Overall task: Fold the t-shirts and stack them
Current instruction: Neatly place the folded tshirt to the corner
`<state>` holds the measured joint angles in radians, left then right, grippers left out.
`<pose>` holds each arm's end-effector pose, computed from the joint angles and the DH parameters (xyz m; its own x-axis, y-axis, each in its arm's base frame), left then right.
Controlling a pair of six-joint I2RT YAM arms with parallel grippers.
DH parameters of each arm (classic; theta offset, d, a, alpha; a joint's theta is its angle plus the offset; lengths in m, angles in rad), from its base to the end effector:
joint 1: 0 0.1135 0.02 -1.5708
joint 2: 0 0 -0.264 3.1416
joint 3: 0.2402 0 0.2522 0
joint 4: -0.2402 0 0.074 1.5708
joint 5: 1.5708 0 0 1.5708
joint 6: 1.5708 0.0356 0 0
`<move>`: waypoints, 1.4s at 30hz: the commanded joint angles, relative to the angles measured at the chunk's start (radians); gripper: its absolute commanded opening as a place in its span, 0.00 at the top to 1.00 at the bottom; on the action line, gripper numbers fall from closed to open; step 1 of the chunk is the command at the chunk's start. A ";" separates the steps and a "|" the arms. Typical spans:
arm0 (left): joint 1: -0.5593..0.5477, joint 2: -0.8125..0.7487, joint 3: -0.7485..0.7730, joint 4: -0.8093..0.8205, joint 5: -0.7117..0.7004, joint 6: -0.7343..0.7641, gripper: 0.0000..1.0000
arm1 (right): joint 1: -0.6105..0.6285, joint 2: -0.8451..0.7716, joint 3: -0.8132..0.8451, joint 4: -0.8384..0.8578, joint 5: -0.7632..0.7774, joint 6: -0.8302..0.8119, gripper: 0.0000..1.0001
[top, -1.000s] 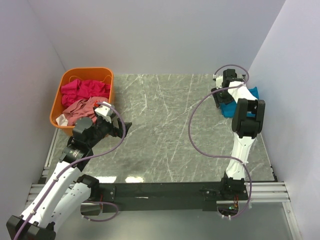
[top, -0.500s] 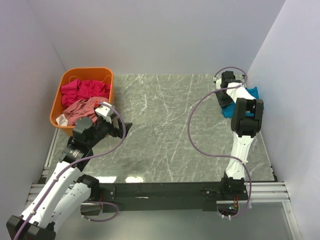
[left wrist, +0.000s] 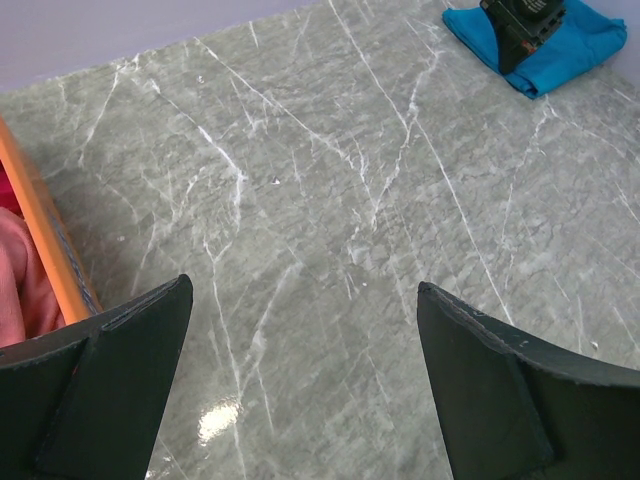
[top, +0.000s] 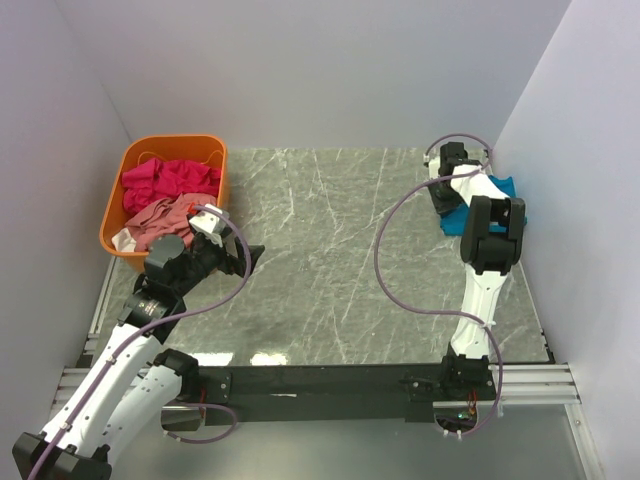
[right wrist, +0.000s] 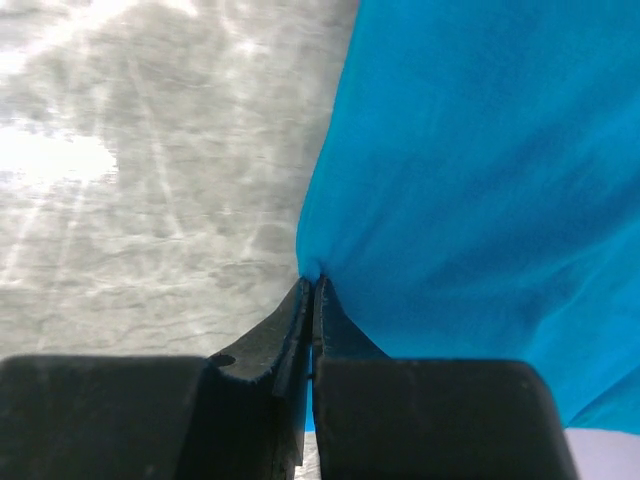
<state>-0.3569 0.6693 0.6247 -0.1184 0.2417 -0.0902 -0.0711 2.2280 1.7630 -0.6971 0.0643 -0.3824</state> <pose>0.1539 -0.0665 0.3087 -0.2019 -0.0180 -0.9792 0.5445 0.8290 -0.1276 0.4693 -0.0357 0.1658 -0.8852 -0.3103 -0.3467 -0.2521 0.9462 -0.2030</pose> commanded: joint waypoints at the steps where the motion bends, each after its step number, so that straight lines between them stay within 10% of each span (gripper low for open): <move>1: -0.001 -0.016 -0.003 0.026 0.024 0.014 0.00 | 0.030 -0.018 0.012 -0.024 -0.050 0.019 0.97; 19: -0.001 -0.016 -0.003 0.026 0.027 0.014 0.01 | 0.054 -0.079 -0.036 -0.022 -0.054 -0.004 0.93; 31: -0.001 -0.014 -0.005 0.025 0.028 0.014 0.01 | 0.034 -0.336 -0.082 -0.045 -0.208 -0.053 0.50; 42: -0.001 -0.025 -0.005 0.026 0.031 0.014 0.00 | -0.013 -0.245 -0.111 -0.076 -0.301 -0.030 0.66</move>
<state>-0.3569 0.6605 0.6247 -0.1184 0.2481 -0.0898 -0.0780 1.9339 1.6752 -0.7528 -0.2131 -0.4179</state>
